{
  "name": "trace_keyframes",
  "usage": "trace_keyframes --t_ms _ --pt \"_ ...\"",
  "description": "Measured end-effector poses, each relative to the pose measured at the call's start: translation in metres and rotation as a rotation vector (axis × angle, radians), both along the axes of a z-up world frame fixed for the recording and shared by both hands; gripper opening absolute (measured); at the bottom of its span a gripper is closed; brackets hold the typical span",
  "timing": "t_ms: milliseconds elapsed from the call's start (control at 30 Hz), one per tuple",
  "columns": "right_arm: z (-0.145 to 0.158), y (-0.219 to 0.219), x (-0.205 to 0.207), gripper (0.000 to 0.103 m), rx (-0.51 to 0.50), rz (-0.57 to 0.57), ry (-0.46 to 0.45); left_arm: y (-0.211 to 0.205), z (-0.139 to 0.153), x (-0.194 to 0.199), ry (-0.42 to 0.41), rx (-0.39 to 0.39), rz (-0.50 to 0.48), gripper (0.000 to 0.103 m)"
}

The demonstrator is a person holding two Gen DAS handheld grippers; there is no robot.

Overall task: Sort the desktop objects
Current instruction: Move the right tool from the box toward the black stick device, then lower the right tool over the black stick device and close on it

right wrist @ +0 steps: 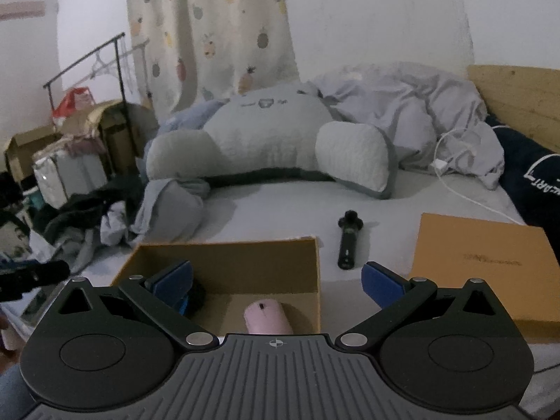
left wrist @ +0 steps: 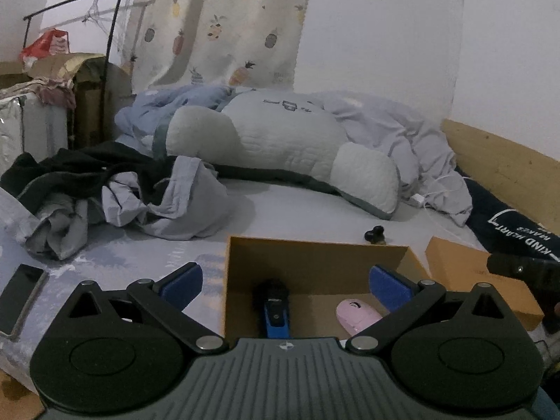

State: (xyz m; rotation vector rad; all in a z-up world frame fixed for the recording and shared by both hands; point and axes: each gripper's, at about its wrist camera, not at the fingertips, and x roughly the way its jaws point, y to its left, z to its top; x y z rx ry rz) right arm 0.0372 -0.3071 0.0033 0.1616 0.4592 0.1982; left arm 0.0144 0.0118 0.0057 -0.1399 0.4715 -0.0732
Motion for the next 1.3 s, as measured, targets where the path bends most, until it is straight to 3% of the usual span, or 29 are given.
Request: trace_keyframes --t_ms 300,633,933,1133,1300 --pt "0.024 -0.019 0.019 0.103 0.041 0.023 -0.009 -0.011 0.018 0.022 0.003 0.002 -0.02 0.103" --pt "0.084 -0.047 0.055 0.103 0.08 -0.014 -0.054 -0.034 0.064 0.068 -0.036 -0.009 -0.086 0.103" --pt "0.138 -0.062 0.093 0.103 0.081 -0.021 -0.124 -0.053 0.11 0.113 -0.087 0.032 -0.135 0.103" --pt "0.146 -0.067 0.129 0.103 0.092 -0.027 -0.116 -0.059 0.121 0.141 -0.115 0.047 -0.137 0.103" --pt "0.137 -0.066 0.159 0.103 0.081 -0.04 -0.085 -0.059 0.113 0.157 -0.106 0.055 -0.144 0.103"
